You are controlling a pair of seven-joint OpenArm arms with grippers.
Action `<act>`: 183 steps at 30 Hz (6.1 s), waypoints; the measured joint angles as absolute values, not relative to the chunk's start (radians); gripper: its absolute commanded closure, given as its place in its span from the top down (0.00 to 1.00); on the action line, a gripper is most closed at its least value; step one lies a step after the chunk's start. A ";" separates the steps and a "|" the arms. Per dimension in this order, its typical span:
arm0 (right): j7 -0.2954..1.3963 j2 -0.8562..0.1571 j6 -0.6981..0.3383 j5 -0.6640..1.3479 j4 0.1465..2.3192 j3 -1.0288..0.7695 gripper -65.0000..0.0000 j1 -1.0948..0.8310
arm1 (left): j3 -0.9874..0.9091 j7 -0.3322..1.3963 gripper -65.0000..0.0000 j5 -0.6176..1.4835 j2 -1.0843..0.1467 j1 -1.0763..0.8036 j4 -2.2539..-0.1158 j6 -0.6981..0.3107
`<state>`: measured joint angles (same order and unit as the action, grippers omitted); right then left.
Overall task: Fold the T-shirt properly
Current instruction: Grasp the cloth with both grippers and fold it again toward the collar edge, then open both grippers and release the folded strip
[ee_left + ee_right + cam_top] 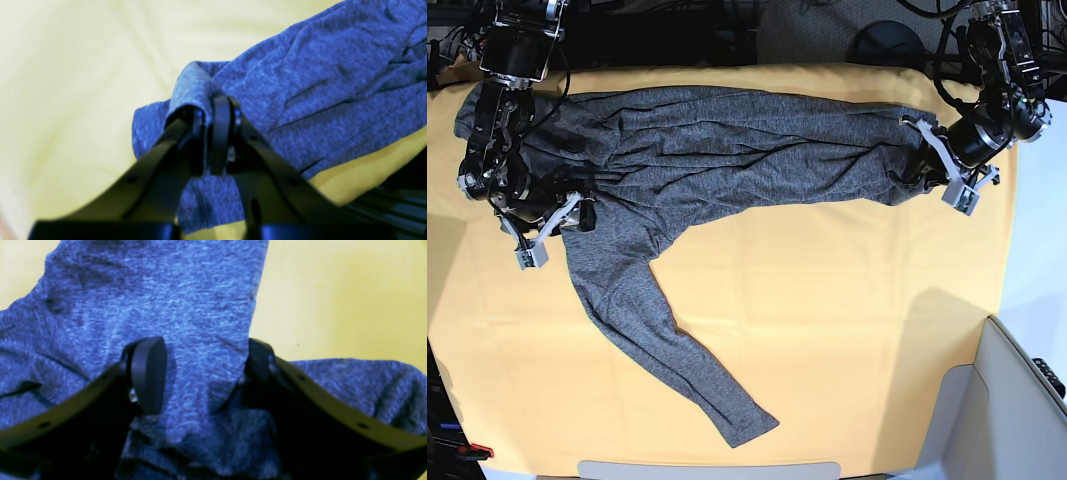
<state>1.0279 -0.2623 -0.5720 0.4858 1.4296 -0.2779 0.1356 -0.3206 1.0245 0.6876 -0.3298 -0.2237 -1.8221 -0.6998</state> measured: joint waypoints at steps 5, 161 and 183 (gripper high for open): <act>1.021 -0.262 -0.572 0.489 1.430 -0.279 0.56 0.131 | -0.321 1.025 0.00 0.687 -0.330 -0.224 -1.822 -0.700; 1.044 -0.270 -0.565 0.472 1.641 -0.662 0.54 0.164 | -0.278 1.306 0.53 0.691 -0.463 -0.045 -1.728 -0.697; 1.044 -0.270 -0.565 0.474 1.641 -0.662 0.54 0.163 | -0.278 1.399 0.62 0.744 -0.461 -0.043 -1.719 -0.697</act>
